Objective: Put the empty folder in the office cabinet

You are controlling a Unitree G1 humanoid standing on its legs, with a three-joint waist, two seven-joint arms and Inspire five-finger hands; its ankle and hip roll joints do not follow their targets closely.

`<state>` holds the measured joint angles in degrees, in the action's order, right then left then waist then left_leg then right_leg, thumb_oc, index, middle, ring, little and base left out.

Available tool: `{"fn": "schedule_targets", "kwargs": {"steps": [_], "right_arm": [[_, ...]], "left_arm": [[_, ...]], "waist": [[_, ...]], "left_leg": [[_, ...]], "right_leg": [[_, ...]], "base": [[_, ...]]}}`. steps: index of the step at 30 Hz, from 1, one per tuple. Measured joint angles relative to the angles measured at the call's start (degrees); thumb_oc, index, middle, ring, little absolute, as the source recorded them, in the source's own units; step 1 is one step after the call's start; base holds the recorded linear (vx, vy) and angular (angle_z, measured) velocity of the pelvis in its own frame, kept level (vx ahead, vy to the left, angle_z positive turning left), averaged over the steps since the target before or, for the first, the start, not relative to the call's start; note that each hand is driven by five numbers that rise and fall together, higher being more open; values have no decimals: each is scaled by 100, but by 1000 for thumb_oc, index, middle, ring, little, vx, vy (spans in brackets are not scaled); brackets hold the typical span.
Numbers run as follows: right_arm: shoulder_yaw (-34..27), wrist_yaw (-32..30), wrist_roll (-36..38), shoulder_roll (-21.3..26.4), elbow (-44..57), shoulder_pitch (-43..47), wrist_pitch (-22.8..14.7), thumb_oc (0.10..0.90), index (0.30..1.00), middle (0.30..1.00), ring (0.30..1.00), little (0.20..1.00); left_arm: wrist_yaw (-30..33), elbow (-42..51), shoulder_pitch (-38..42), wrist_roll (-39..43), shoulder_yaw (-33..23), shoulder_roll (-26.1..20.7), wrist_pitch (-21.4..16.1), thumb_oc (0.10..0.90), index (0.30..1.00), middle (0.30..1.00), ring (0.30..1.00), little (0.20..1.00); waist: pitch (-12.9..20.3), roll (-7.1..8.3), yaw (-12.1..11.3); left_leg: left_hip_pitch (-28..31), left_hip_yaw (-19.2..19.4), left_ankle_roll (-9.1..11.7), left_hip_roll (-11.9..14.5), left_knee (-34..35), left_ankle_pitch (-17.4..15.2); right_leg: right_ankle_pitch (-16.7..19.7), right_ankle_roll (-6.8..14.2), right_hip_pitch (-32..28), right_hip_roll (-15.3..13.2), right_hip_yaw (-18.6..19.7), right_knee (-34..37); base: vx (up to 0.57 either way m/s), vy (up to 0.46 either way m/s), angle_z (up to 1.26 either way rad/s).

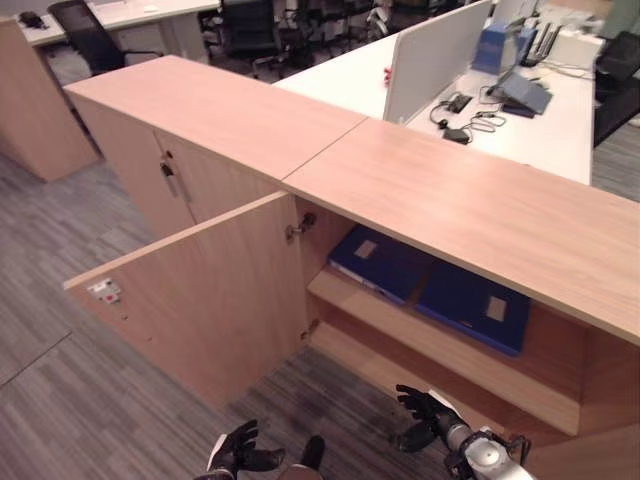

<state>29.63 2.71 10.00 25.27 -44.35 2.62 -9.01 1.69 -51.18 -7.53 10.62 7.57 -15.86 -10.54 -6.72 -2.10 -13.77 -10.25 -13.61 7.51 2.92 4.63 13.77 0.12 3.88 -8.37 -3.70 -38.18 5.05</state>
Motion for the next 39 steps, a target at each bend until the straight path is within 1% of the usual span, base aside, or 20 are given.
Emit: {"fn": "schedule_targets", "kwargs": {"steps": [1, 3, 4, 7, 8, 9, 11, 13, 16, 19, 20, 22, 23, 25, 26, 27, 28, 29, 32, 39], "right_arm": [[-39, -22, -1, 19, -180, 120, -13, 800, 900, 900, 900, 900], [-121, -112, -65, 45, -467, 215, -10, 800, 900, 900, 900, 900], [-123, -145, -84, 20, -496, 283, -9, 800, 900, 900, 900, 900], [-301, -171, -100, 7, -454, 47, -44, 800, 900, 900, 900, 900], [-538, -206, -100, 57, -368, -228, -38, 800, 900, 900, 900, 900], [-687, -250, -100, -14, -378, -272, 5, 800, 900, 900, 900, 900], [-892, -260, -102, -254, -378, -289, 93, 800, 900, 900, 900, 900], [-1020, -275, -101, -493, -423, -232, 101, 800, 900, 900, 900, 900], [-1223, -283, -91, -810, -590, -15, 53, 800, 900, 900, 900, 900], [-1198, -313, -81, -946, -739, 121, 66, 800, 900, 900, 900, 900], [-1158, -314, -80, -953, -754, 79, 71, 800, 900, 900, 900, 900], [-1056, -314, -78, -967, -765, 54, 79, 800, 900, 900, 900, 900], [-1009, -320, -76, -971, -765, 64, 82, 800, 900, 900, 900, 900], [-1005, -324, -74, -962, -771, -42, 90, 800, 900, 900, 900, 900], [-1005, -327, -74, -960, -796, -68, 93, 800, 900, 900, 900, 900], [-1045, -375, -64, -954, -826, -220, 89, 800, 900, 900, 900, 900], [-1116, -391, -62, -936, -859, -316, 107, 800, 900, 900, 900, 900], [-1143, -397, -62, -927, -906, -326, 139, 800, 900, 900, 900, 900], [-1273, -406, -47, -915, -945, -167, 146, 800, 900, 900, 900, 900], [-1481, -447, -29, -885, -984, -387, 175, 800, 900, 900, 900, 900]], "left_arm": [[-24, -41, 56, 2, -119, 23, -54, 800, 900, 900, 900, 900], [-65, -457, 246, 32, -302, -35, -42, 800, 900, 900, 900, 900], [-77, -717, 224, 42, -344, -142, 25, 800, 900, 900, 900, 900], [-85, -931, -33, 43, -383, -166, 141, 800, 900, 900, 900, 900], [-118, -884, -147, 46, -353, -69, 131, 800, 900, 900, 900, 900], [-130, -885, -126, 45, -326, -68, 132, 800, 900, 900, 900, 900], [-154, -923, 1, 42, -394, -132, 155, 800, 900, 900, 900, 900], [-198, -910, 134, 39, -398, -200, 188, 800, 900, 900, 900, 900], [-231, -782, 165, 34, -367, -274, 183, 800, 900, 900, 900, 900], [-225, -771, 196, 24, -363, -306, 166, 800, 900, 900, 900, 900], [-207, -717, 206, 24, -365, -368, 156, 800, 900, 900, 900, 900], [-168, -704, 253, 26, -435, -447, 166, 800, 900, 900, 900, 900], [-93, -724, 257, 39, -457, -457, 163, 800, 900, 900, 900, 900], [-105, -708, 327, 43, -425, -491, 153, 800, 900, 900, 900, 900], [-102, -702, 327, 54, -416, -486, 150, 800, 900, 900, 900, 900], [-103, -685, 377, 58, -355, -474, 138, 800, 900, 900, 900, 900], [-107, -652, 418, 58, -292, -438, 128, 800, 900, 900, 900, 900], [-110, -589, 398, 58, -254, -420, 124, 800, 900, 900, 900, 900], [-112, -495, -7, 257, -256, -390, 189, 800, 900, 900, 900, 900], [-109, 493, -252, 262, -253, -373, 180, 800, 900, 900, 900, 900]], "waist": [[-116, -77, -74], [-296, 64, -184], [-399, 278, -209], [-416, 281, 168], [-352, 99, 324], [-392, 110, 336], [-442, 424, 354], [-458, 502, 341], [-428, 629, 285], [-407, 365, 290], [-401, 308, 318], [-410, 326, 346], [-443, 254, 469], [-444, 278, 597], [-434, 316, 561], [-401, 428, 610], [-409, 463, 606], [-398, 475, 546], [-357, 465, 501], [-60, 480, 522]], "left_leg": [[-4, 253, -66, 44, 13, -271], [-116, 1546, -180, 132, -42, -942], [-159, 1904, -191, 110, -485, -865], [100, 2368, -281, 235, -1339, -1062], [348, 2424, -542, 292, -1148, -1151], [438, 2356, -680, 195, -987, -1109], [465, 2129, -906, -96, -649, -916], [519, 1885, -1030, -210, -512, -907], [665, 1895, -1144, -491, -500, -1075], [1027, 1974, -1162, -496, -168, -1097], [1070, 1914, -1288, -508, -140, -1010], [1064, 1783, -1455, -557, -115, -922], [995, 1580, -1484, -485, -111, -855], [936, 1310, -1465, -521, -107, -791], [929, 1229, -1430, -576, -100, -768], [916, 932, -1371, -744, 22, -713], [952, 800, -1354, -827, -1, -687], [927, 770, -1337, -841, -2, -683], [877, 907, -1160, -755, -2, -707], [973, 987, -1043, -714, -1, -826]], "right_leg": [[-9, -34, -49, 12, -93, 39], [41, -167, 11, -315, -475, -6], [119, -146, 9, -605, -574, -6], [113, 130, -327, -893, -1070, -259], [-22, 140, -394, -945, -1094, -639], [-148, 145, -349, -1098, -1059, -933], [-153, 122, -255, -1413, -1026, -1321], [-572, 207, -8, -1465, -674, -1593], [-330, 243, 208, -1608, -562, -1846], [51, 559, 490, -2063, -185, -2967], [-26, 759, 692, -2206, -34, -3350], [-185, 867, 975, -2084, 383, -3463], [-422, 858, 1138, -1582, 1005, -3093], [-498, 825, 1134, -1080, 1194, -2261], [-480, 799, 1122, -992, 1181, -2014], [-369, 604, 974, -861, 1092, -1402], [-144, 320, 902, -810, 1124, -1180], [-73, 248, 888, -786, 1119, -1113], [36, 173, 901, -628, 1396, -846], [341, 117, 509, -464, 1393, -204]], "base": [[-119, 74, 120], [-97, 106, 74], [-97, 188, 63], [-35, 158, 98], [35, 209, 132], [57, 215, 123], [60, 223, 78], [81, 299, 56], [90, 262, 17], [-16, 203, 21], [-92, 195, 26], [-40, 79, 36], [-26, -29, 62], [6, -38, 79], [24, -23, 103], [30, -40, 114], [40, -21, 122], [62, -26, 58], [61, -4, -23], [53, -19, -6]]}}
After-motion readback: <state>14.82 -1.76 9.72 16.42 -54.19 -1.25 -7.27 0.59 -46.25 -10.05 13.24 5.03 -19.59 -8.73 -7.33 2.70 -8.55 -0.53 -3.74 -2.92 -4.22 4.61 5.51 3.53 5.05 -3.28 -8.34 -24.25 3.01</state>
